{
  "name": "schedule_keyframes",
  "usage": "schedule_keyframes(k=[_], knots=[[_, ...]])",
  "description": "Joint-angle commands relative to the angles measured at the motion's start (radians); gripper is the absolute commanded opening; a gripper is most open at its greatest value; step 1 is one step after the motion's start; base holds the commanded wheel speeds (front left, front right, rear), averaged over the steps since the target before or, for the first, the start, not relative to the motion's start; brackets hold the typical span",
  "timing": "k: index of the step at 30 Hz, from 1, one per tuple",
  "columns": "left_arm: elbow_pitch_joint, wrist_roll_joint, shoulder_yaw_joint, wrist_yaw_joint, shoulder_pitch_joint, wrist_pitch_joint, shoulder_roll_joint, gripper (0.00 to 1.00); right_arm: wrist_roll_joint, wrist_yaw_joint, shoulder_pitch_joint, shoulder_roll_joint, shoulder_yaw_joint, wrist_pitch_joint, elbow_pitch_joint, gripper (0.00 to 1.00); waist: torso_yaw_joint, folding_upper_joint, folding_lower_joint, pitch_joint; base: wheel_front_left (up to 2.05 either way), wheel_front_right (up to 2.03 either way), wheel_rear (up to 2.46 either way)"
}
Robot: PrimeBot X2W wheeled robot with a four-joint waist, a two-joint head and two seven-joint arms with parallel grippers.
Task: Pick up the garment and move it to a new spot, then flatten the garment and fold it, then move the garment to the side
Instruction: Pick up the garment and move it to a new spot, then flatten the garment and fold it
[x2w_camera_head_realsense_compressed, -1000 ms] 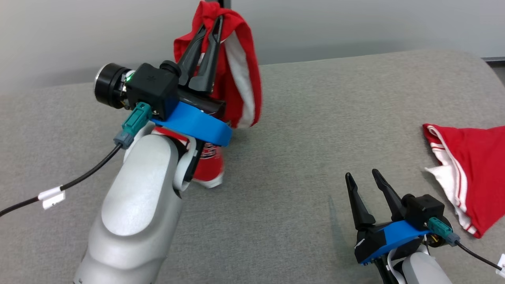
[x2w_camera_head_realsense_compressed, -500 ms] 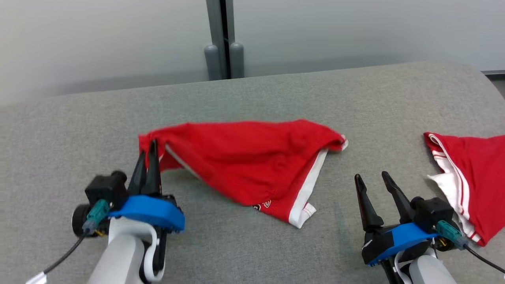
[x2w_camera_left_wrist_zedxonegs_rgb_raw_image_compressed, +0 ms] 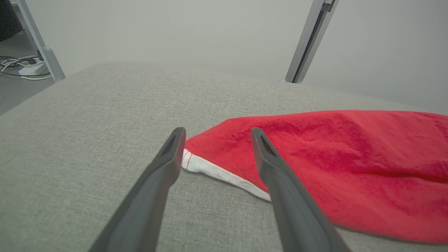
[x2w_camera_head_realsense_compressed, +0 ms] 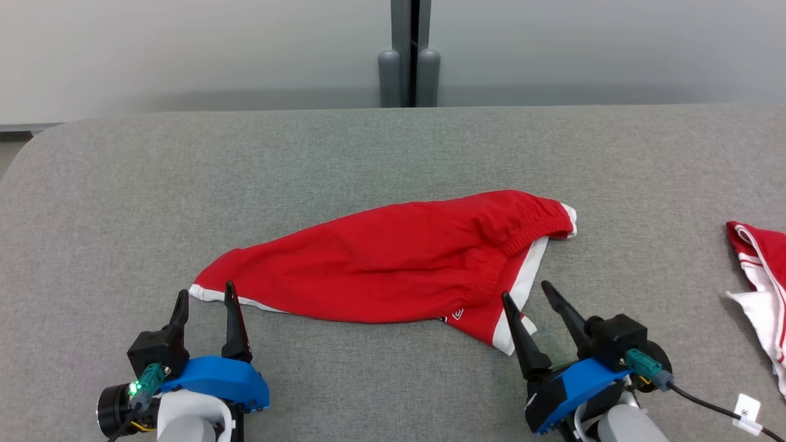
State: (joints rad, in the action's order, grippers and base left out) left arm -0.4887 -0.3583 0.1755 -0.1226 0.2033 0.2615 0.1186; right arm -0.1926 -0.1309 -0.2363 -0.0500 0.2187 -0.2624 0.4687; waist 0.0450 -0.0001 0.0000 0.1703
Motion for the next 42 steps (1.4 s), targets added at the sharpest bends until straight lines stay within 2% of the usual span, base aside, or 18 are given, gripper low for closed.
schedule_keyframes(k=[1, 4, 16, 17, 18, 20, 30, 37, 42], knots=[[0.007, 0.011, -0.009, 0.007, -0.012, 0.004, 0.0, 1.0, -0.005, 0.0, -0.01, -0.002, 0.014, -0.003, 0.012, 1.0, 0.014, 0.0001, 0.0, 0.011, 0.0, 0.0, 0.0], [0.02, 0.04, -0.021, 0.023, -0.015, 0.004, -0.02, 1.0, -0.009, 0.0, -0.026, -0.003, 0.051, -0.003, 0.061, 1.0, 0.039, 0.0001, 0.0, 0.021, 0.0, 0.0, 0.0], [0.056, 0.115, -0.055, 0.069, -0.007, 0.005, -0.059, 1.0, -0.039, 0.0, -0.124, -0.003, 0.075, -0.003, 0.211, 1.0, 0.111, 0.0001, 0.0, 0.05, 0.0, 0.0, 0.0], [0.059, 0.117, -0.058, 0.07, -0.008, 0.005, -0.06, 1.0, -0.041, 0.0, -0.132, -0.003, 0.081, -0.003, 0.206, 0.79, 0.112, 0.0001, 0.0, 0.051, 0.0, 0.0, 0.0], [0.061, 0.122, -0.06, 0.072, -0.009, 0.005, -0.062, 1.0, -0.042, 0.0, -0.135, -0.003, 0.087, -0.003, 0.199, 0.46, 0.113, 0.0001, 0.0, 0.052, 0.0, 0.0, 0.0], [0.07, 0.13, -0.06, 0.072, -0.013, 0.005, -0.065, 1.0, -0.041, 0.0, -0.138, -0.003, 0.094, -0.003, 0.178, 0.0, 0.109, 0.0001, 0.0, 0.051, 0.0, 0.0, 0.0], [0.069, 0.146, -0.062, 0.099, -0.054, 0.005, -0.068, 1.0, -0.074, 0.0, -0.084, -0.008, 0.134, -0.003, -0.018, 0.0, 0.008, 0.0001, 0.0, -0.01, 0.0, 0.0, 0.0], [0.064, 0.13, -0.052, 0.089, -0.08, 0.005, -0.068, 1.0, -0.118, 0.0, -0.012, -0.052, 0.169, -0.003, -0.167, 0.0, -0.086, 0.0001, 0.0, -0.045, 0.0, 0.0, 0.0], [0.062, 0.125, -0.034, 0.088, -0.071, 0.005, -0.067, 1.0, -0.127, 0.0, 0.022, -0.082, 0.154, 0.056, -0.241, 0.0, -0.101, 0.0001, 0.0, -0.024, 0.0, 0.0, 0.0]])
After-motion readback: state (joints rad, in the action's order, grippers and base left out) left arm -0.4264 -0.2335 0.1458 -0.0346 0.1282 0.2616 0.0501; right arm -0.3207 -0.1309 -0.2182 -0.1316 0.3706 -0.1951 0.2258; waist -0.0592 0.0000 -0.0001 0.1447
